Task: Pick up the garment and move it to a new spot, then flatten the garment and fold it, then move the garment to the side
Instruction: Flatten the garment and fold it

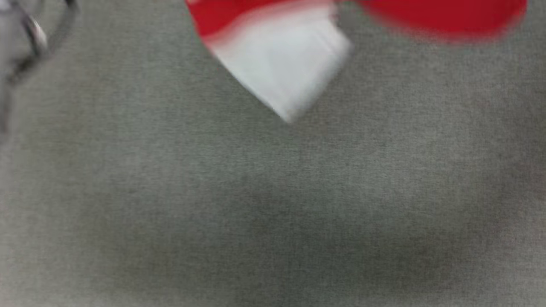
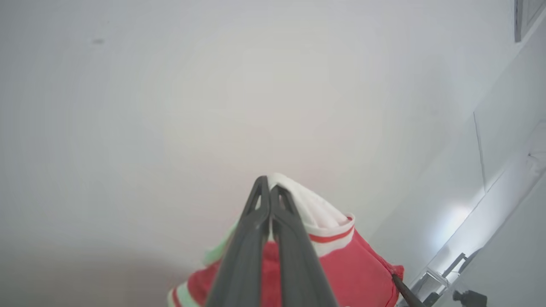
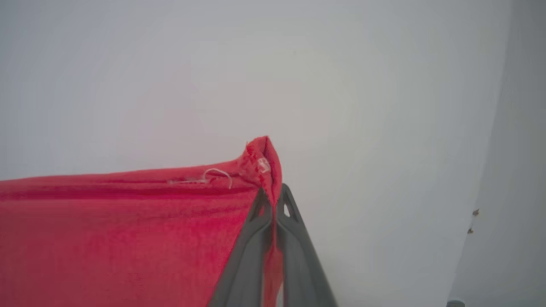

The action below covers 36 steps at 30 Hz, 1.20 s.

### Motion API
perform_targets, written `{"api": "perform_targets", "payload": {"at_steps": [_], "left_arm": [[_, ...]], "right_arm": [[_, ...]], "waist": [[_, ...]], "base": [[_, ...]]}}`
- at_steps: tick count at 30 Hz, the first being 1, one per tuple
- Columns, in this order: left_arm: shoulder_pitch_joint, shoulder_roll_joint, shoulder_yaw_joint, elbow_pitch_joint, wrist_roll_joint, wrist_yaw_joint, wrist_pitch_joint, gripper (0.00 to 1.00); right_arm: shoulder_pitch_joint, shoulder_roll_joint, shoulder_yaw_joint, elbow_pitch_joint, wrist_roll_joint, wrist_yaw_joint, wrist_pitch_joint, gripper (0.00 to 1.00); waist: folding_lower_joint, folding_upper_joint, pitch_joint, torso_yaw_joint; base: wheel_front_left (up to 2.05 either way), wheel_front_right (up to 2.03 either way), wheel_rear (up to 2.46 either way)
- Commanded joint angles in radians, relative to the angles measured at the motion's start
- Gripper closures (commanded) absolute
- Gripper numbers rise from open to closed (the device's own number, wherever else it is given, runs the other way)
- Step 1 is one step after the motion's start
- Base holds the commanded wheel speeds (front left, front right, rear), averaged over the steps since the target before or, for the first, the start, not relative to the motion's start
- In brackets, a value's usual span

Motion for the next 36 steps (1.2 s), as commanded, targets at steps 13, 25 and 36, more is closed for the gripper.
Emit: {"api": "perform_targets", "payload": {"at_steps": [13, 25, 36], "left_arm": [[-0.119, -0.064, -0.117, 0.077, 0.082, 0.002, -0.012, 1.0], [0.491, -0.05, -0.195, -0.245, 0.06, 0.002, -0.094, 1.0], [0.964, -0.006, -0.065, -0.497, 0.237, 0.002, -0.093, 1.0]], "right_arm": [[-0.053, 0.079, 0.044, 0.161, -0.013, -0.002, -0.086, 1.0], [0.471, -0.032, 0.224, -0.099, 0.161, -0.002, -0.089, 1.0], [0.916, -0.202, 0.183, -0.393, 0.261, -0.002, -0.066, 1.0]], "waist": [[0.0, 0.0, 0.025, -0.049], [0.0, 0.0, -0.021, -0.045], [0.0, 0.0, -0.122, -0.055]], "base": [[0.0, 0.0, 0.0], [0.0, 0.0, 0.0], [0.0, 0.0, 0.0]]}}
